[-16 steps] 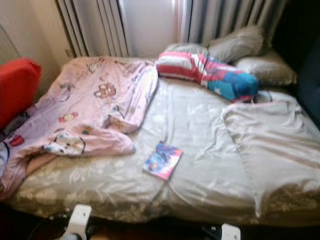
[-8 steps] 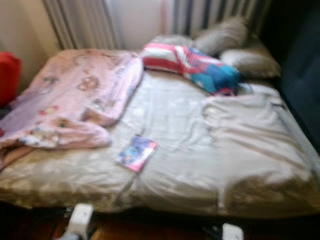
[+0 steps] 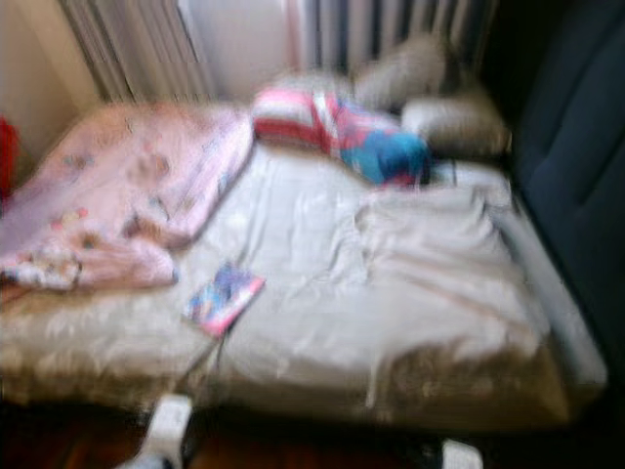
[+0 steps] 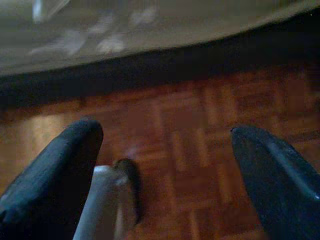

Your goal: Clean up the room

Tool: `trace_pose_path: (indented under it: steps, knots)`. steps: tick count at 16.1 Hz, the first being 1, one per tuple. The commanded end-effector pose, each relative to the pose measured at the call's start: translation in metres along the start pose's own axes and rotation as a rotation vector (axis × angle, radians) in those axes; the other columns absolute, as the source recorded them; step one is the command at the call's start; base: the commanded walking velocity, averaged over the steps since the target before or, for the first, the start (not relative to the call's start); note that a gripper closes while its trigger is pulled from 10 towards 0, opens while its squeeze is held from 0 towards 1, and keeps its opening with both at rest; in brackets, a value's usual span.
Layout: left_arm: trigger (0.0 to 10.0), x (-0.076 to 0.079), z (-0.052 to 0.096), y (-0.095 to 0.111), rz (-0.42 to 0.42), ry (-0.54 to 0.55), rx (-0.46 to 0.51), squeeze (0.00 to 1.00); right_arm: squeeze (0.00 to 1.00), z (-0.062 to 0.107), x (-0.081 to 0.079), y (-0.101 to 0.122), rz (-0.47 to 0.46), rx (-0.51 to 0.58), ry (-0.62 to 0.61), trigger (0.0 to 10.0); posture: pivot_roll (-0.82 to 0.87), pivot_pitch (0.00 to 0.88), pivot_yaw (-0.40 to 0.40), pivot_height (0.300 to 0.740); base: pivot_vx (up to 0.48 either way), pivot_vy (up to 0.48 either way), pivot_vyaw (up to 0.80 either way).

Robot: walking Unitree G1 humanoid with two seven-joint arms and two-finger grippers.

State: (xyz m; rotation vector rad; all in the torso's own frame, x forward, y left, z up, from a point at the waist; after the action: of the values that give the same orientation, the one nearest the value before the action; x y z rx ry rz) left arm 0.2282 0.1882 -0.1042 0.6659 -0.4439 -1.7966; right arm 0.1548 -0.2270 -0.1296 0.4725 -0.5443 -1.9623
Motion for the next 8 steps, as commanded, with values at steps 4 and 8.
trace_pose_path:
  steps: [4,8]
  knots:
    - [10.0,-0.0109,0.0023,-0.0108,-0.011,0.020,-0.031,0.00,0.00,-0.0004,-0.0086,-0.0028,0.007,-0.007,0.021,10.0,0.03,0.000,0.025,0.740,0.000,-0.384,0.00]
    - [10.0,-0.0106,0.0027,-0.0127,-0.026,0.015,-0.037,0.00,0.00,0.0002,-0.0081,-0.0052,0.004,-0.012,0.016,10.0,0.02,0.000,0.030,0.740,0.000,-0.379,0.00]
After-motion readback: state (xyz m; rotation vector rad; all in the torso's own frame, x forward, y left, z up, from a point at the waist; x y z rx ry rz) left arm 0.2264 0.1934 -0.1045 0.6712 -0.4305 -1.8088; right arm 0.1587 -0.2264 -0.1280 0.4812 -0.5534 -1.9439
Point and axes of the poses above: a point about 5 cm out from each wrist's last joint towards the gripper, its own z axis pointing back from the gripper into the wrist, its own y axis along the axis of the wrist's last joint, x = y × z, the point moved 4 cm from there along -z, pointing out of the wrist towards the gripper, and after that the axes turned 10 degrees about -z, right-handed, at the moved point
